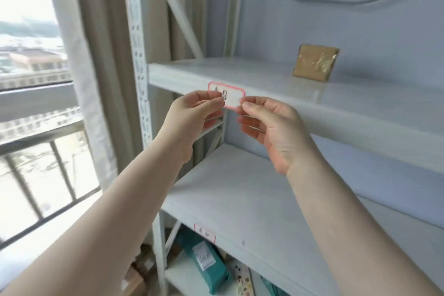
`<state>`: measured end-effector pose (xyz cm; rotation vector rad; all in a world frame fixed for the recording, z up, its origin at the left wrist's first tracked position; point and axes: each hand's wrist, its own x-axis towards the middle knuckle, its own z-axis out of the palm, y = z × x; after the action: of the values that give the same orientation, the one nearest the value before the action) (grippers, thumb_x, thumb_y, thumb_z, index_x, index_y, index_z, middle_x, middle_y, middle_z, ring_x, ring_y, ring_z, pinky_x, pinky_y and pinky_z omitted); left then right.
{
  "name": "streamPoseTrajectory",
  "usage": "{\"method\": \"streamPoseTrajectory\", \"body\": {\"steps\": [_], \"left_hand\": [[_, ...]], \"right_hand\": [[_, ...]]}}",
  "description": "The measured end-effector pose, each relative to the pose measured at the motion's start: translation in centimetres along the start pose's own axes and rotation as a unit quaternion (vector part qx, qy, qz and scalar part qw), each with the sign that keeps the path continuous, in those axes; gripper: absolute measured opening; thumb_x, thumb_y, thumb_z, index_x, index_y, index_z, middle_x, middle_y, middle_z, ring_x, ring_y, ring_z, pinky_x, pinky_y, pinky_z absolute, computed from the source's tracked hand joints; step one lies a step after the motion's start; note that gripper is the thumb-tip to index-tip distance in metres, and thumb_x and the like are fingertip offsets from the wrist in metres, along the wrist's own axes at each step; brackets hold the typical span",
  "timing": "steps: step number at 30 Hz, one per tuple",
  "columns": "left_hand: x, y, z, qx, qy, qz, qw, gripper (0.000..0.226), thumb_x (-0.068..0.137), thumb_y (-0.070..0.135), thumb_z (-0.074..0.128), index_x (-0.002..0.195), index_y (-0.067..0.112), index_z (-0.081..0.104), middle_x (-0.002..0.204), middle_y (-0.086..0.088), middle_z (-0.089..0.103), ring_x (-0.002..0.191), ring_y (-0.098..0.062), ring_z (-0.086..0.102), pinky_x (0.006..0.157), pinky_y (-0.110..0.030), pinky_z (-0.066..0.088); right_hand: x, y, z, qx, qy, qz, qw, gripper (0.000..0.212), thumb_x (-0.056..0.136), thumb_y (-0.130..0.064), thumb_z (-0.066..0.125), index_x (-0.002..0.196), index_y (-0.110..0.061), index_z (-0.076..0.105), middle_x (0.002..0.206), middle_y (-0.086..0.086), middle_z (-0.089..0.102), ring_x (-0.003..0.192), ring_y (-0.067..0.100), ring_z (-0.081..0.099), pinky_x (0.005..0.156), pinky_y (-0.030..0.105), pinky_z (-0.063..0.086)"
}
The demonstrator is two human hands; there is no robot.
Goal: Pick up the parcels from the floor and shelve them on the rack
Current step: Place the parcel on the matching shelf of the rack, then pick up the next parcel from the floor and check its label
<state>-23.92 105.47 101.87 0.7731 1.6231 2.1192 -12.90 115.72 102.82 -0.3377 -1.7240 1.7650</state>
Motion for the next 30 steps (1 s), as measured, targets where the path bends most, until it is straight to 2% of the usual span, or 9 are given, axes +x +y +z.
{"method": "streamPoseTrajectory", "body": {"steps": [4,7,10,14,17,20,30], "left_hand": [[-5.7,-3.2,-2.0,0.014,0.096,-0.02,0.995,0.007,0.09,0.015,0.066,0.095,0.018,0.069,0.093,-0.003,0.072,0.087,-0.013,0.068,0.083,-0.024,0.054],[-10.6,-5.7,-4.6,0.013,0.165,-0.04,0.985,0.011,0.088,0.016,0.068,0.099,0.016,0.069,0.092,-0.002,0.073,0.086,-0.012,0.068,0.08,-0.025,0.054],[-15.6,-8.0,-7.9,0.016,0.231,-0.075,0.97,0.015,0.087,0.017,0.07,0.102,0.016,0.069,0.093,-0.001,0.074,0.087,-0.012,0.068,0.083,-0.026,0.053],[-22.8,-10.6,-12.2,0.027,0.314,-0.109,0.943,0.013,0.085,0.02,0.072,0.099,0.018,0.071,0.095,-0.001,0.075,0.09,-0.013,0.07,0.089,-0.029,0.054],[-28.4,-12.0,-14.6,0.039,0.366,-0.133,0.92,0.013,0.087,0.019,0.07,0.1,0.016,0.072,0.1,-0.004,0.075,0.097,-0.016,0.069,0.091,-0.029,0.055],[-34.3,-13.0,-17.0,0.036,0.411,-0.151,0.898,0.007,0.087,0.019,0.07,0.094,0.02,0.073,0.098,-0.004,0.075,0.098,-0.018,0.07,0.091,-0.03,0.054],[-59.8,-14.0,-22.1,-0.028,0.558,-0.18,0.809,0.008,0.09,0.011,0.065,0.092,0.018,0.069,0.088,-0.001,0.071,0.082,-0.013,0.065,0.081,-0.026,0.049]], "right_hand": [[-2.9,3.9,1.4,0.009,-0.057,0.056,0.997,0.006,0.088,-0.014,0.064,0.089,-0.017,0.069,0.078,-0.002,0.073,0.072,0.011,0.067,0.066,0.019,0.052],[-5.7,7.3,3.4,0.019,-0.102,0.109,0.989,0.005,0.087,-0.015,0.066,0.09,-0.016,0.07,0.081,0.0,0.073,0.075,0.013,0.066,0.069,0.023,0.053],[-9.1,10.8,6.0,0.022,-0.153,0.162,0.975,0.004,0.087,-0.014,0.067,0.09,-0.016,0.069,0.08,0.001,0.072,0.075,0.013,0.065,0.074,0.025,0.054],[-14.4,15.7,9.7,0.018,-0.204,0.227,0.952,0.004,0.085,-0.015,0.068,0.088,-0.017,0.069,0.081,0.002,0.073,0.075,0.014,0.065,0.072,0.025,0.054],[-18.9,18.4,12.1,0.004,-0.246,0.274,0.93,0.003,0.086,-0.016,0.068,0.087,-0.018,0.069,0.08,0.001,0.073,0.077,0.014,0.066,0.073,0.026,0.054],[-23.5,19.8,14.7,-0.002,-0.287,0.305,0.908,0.004,0.086,-0.013,0.067,0.086,-0.016,0.067,0.078,0.002,0.071,0.071,0.013,0.063,0.068,0.022,0.054],[-45.9,22.0,23.5,-0.083,-0.474,0.35,0.803,0.005,0.086,-0.014,0.067,0.09,-0.013,0.067,0.082,0.005,0.07,0.07,0.013,0.06,0.069,0.023,0.05]]}}
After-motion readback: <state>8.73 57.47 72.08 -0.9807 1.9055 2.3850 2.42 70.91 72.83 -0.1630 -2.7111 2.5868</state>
